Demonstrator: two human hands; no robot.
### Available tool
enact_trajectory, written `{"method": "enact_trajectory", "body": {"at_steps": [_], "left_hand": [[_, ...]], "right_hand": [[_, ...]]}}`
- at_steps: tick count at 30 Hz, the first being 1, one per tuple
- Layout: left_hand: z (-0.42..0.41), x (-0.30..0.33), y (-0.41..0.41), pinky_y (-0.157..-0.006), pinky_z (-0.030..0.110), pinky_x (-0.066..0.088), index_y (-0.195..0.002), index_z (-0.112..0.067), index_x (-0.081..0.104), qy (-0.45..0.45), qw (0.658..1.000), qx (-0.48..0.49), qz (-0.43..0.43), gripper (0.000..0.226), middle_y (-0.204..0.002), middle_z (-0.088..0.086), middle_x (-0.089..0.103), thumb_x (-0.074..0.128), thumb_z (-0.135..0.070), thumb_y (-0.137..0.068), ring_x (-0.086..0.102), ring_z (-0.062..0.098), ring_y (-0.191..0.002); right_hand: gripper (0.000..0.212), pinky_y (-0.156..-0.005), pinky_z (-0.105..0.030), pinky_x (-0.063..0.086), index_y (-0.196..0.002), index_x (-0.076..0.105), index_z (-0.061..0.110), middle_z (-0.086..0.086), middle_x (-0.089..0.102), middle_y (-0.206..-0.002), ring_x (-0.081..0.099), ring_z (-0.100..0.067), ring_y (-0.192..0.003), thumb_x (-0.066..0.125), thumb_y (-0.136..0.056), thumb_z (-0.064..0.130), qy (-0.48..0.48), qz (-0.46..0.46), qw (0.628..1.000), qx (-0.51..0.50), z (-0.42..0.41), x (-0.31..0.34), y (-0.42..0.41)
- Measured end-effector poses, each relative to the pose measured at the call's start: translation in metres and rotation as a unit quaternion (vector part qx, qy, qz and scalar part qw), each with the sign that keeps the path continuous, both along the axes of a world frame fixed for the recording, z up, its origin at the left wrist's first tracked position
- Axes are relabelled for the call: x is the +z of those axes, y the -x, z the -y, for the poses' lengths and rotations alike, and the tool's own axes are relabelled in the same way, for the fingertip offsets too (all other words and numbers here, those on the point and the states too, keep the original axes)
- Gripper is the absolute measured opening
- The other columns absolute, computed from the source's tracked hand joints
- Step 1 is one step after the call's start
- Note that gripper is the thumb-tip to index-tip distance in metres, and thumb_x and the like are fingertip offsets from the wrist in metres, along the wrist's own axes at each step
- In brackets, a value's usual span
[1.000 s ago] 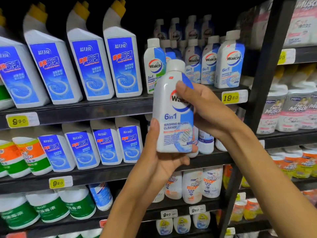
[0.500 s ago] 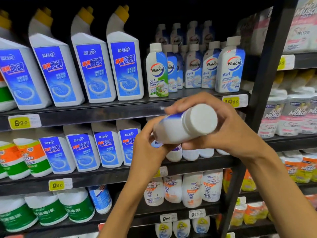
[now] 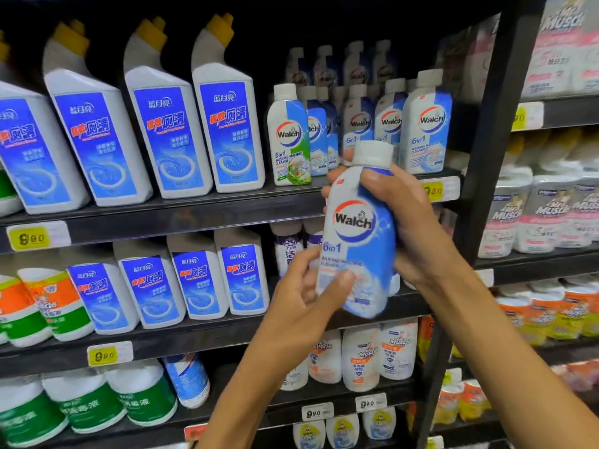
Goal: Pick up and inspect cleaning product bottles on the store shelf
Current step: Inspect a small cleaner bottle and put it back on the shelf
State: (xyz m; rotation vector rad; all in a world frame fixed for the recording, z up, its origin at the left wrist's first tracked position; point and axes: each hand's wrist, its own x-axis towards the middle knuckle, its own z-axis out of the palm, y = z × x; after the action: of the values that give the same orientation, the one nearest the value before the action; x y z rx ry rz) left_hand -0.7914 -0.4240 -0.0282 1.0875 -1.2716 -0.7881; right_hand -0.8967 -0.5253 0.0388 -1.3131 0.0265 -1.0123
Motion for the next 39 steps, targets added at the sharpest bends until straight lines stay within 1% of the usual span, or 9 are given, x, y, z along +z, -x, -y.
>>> {"method": "enact_trajectory", "body": {"at_steps": [4,9,15,20,24,29,34,37,39], "left_hand": [[0.010,-0.008,0.013,-0.080,0.008,0.047,-0.122,-0.033,0.041,0.016,0.999,0.014,0.034,0.063,-0.110,-0.024,0.065,0.069,-0.046,-0.067,0.061,-0.007,-0.102],[0.018,-0.019,0.015,-0.074,0.006,0.047,-0.115,-0.031,0.045,0.002,1.000,-0.005,0.018,0.078,-0.093,-0.024,0.071,0.056,-0.084,-0.059,0.063,-0.009,-0.092],[0.027,-0.023,0.014,-0.083,0.023,0.051,-0.131,-0.018,0.047,-0.045,0.995,-0.083,-0.043,0.091,-0.108,0.002,0.072,0.057,-0.080,-0.064,0.067,0.010,-0.096],[0.058,-0.014,0.017,-0.086,0.024,0.053,-0.124,-0.030,0.052,0.037,0.994,0.066,-0.081,0.059,-0.120,-0.007,0.066,0.059,-0.061,-0.075,0.063,0.009,-0.110],[0.080,-0.001,0.027,-0.079,0.022,0.055,-0.114,-0.024,0.059,0.080,0.977,0.098,-0.172,0.045,-0.109,-0.007,0.072,0.049,-0.055,-0.083,0.067,0.010,-0.103],[0.091,0.018,0.022,-0.045,0.019,0.048,-0.101,-0.005,0.067,-0.018,0.905,-0.108,-0.411,0.043,-0.071,0.006,0.065,0.033,-0.032,-0.099,0.061,0.013,-0.054],[0.100,0.024,0.020,-0.041,0.018,0.045,-0.094,-0.003,0.066,-0.071,0.880,-0.205,-0.424,0.036,-0.071,0.010,0.062,0.039,-0.026,-0.089,0.055,0.014,-0.048],[0.110,0.032,0.008,-0.047,0.022,0.052,-0.108,-0.005,0.058,-0.053,0.906,-0.161,-0.387,0.039,-0.083,0.017,0.069,0.029,-0.030,-0.101,0.066,0.021,-0.060],[0.121,0.034,-0.001,-0.061,0.030,0.059,-0.111,-0.012,0.061,0.017,0.956,-0.025,-0.292,0.043,-0.092,0.011,0.074,0.028,-0.037,-0.103,0.072,0.021,-0.077]], "right_hand": [[0.041,-0.071,-0.020,0.054,-0.104,0.059,0.024,0.011,0.071,-0.091,0.067,-0.006,-0.084,0.063,-0.072,0.050,0.065,-0.083,0.985,-0.134,-0.002,0.001,-0.006],[0.043,-0.077,-0.024,0.056,-0.111,0.061,0.019,-0.001,0.071,-0.100,0.067,-0.011,-0.091,0.060,-0.076,0.045,0.058,-0.101,0.992,-0.044,0.005,-0.003,0.000],[0.048,-0.063,-0.024,0.056,-0.098,0.069,0.014,-0.006,0.073,-0.080,0.069,-0.013,-0.070,0.064,-0.066,0.049,0.020,-0.099,0.994,-0.051,0.013,-0.009,0.009],[0.041,-0.070,-0.030,0.059,-0.103,0.064,0.012,-0.010,0.074,-0.089,0.071,-0.018,-0.080,0.065,-0.077,0.043,0.055,-0.055,0.978,-0.196,0.026,0.003,0.016],[0.036,-0.078,-0.030,0.057,-0.108,0.064,0.009,-0.007,0.074,-0.098,0.070,-0.016,-0.091,0.050,-0.094,0.039,0.053,-0.066,0.988,-0.131,0.038,0.012,0.024],[0.044,-0.099,-0.033,0.047,-0.126,0.057,0.020,0.002,0.066,-0.120,0.060,-0.009,-0.114,0.052,-0.089,0.042,0.141,-0.092,0.981,-0.097,0.063,0.019,0.029],[0.040,-0.079,-0.023,0.053,-0.115,0.057,0.010,0.004,0.072,-0.097,0.067,-0.010,-0.091,0.059,-0.079,0.028,0.118,-0.040,0.991,0.047,0.077,0.031,0.015],[0.045,-0.079,-0.025,0.054,-0.116,0.056,0.006,0.001,0.072,-0.096,0.067,-0.013,-0.091,0.061,-0.077,0.026,0.107,0.001,0.994,0.039,0.082,0.042,0.010],[0.041,-0.079,-0.028,0.055,-0.114,0.057,0.008,-0.001,0.072,-0.098,0.068,-0.015,-0.092,0.063,-0.078,0.026,0.128,0.008,0.991,-0.024,0.085,0.051,0.004]]}}
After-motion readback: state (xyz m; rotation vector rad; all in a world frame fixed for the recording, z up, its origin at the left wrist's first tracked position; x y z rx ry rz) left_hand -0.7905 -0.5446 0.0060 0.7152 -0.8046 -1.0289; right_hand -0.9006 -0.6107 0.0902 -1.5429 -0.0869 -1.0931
